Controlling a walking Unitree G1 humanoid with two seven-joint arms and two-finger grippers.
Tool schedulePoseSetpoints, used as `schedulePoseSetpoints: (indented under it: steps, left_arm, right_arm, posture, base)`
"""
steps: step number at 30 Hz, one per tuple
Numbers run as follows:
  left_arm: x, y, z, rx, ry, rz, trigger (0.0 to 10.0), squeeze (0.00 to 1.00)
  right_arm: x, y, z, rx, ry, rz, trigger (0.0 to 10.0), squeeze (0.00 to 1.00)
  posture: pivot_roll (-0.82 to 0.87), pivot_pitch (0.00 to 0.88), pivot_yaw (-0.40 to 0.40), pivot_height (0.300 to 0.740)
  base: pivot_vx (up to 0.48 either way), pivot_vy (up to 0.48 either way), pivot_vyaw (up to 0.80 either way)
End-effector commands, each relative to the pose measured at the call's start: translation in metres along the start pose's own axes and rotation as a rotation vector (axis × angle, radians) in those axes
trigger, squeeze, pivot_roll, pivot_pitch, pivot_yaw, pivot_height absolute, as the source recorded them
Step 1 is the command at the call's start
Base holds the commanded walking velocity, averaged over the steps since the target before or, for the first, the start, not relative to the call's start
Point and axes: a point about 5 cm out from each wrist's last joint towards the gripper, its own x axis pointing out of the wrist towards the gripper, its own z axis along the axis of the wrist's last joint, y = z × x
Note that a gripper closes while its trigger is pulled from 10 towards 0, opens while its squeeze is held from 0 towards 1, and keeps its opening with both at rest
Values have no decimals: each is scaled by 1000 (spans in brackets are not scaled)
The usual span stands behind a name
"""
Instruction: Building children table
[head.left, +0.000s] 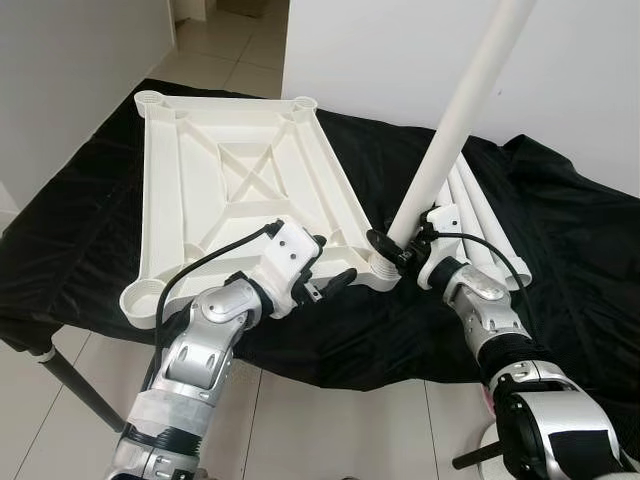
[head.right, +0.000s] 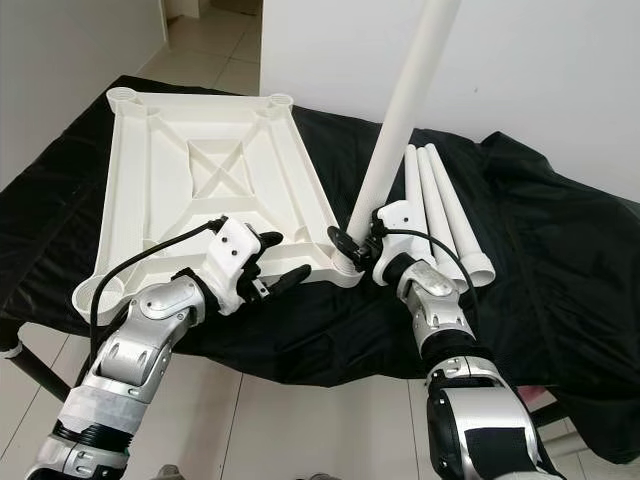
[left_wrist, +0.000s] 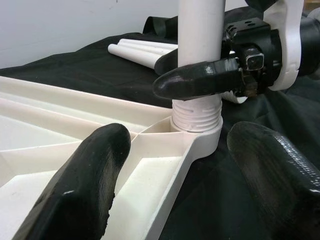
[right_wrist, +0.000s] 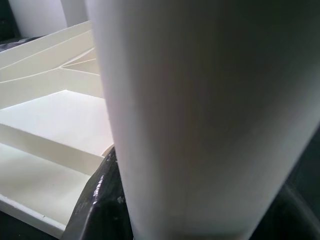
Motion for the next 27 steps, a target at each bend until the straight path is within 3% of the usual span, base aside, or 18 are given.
schedulePoseSetpoints:
  steps: [1, 13, 14, 19, 20, 21, 22, 24, 25, 27]
  left_arm:
    - [0, 4, -3, -3, 14, 90, 10000, 0]
    - [-2, 7, -5, -13, 20, 104, 10000, 0]
    - [-3, 9, -5, -15, 21, 114, 10000, 0]
    - [-5, 10, -6, -17, 21, 121, 10000, 0]
    - [-5, 11, -6, -19, 21, 126, 10000, 0]
    - [-5, 11, -6, -19, 21, 126, 10000, 0]
    - [-5, 10, -7, -24, 22, 127, 10000, 0]
    - [-5, 10, -7, -24, 22, 127, 10000, 0]
    - [-5, 8, -7, -28, 22, 127, 10000, 0]
    - [-4, 6, -8, -34, 20, 124, 10000, 0]
  right_arm:
    - [-5, -5, -7, 27, 35, -65, 10000, 0]
    - [0, 3, -7, 78, -32, -232, 10000, 0]
    - [-1, 8, -9, 95, -37, -334, 10000, 0]
    - [-2, 12, -12, 114, -38, -417, 10000, 0]
    - [-3, 18, -15, 146, -42, -508, 10000, 0]
    - [-3, 18, -15, 146, -42, -508, 10000, 0]
    - [-3, 28, -16, 218, -71, -601, 10000, 0]
    - [-3, 28, -16, 218, -71, -601, 10000, 0]
    - [-4, 35, -17, 269, -90, -657, 10000, 0]
    - [-2, 44, -14, 255, -103, -650, 10000, 0]
  posture:
    - [106, 0, -139, 740]
    - [93, 0, -136, 740]
    - [91, 0, -137, 740]
    - [89, 0, -137, 740]
    - [88, 0, -139, 740]
    - [88, 0, -139, 740]
    - [89, 0, -144, 740]
    - [89, 0, -144, 740]
    - [85, 0, -143, 740]
    - [77, 0, -133, 740]
  base:
    - [0, 0, 0]
    - [0, 0, 0]
    - [0, 0, 0]
    - [0, 0, 0]
    - [0, 0, 0]
    - [0, 0, 0]
    - [0, 0, 0]
    - [0, 0, 0]
    - [0, 0, 0]
    - [0, 0, 0]
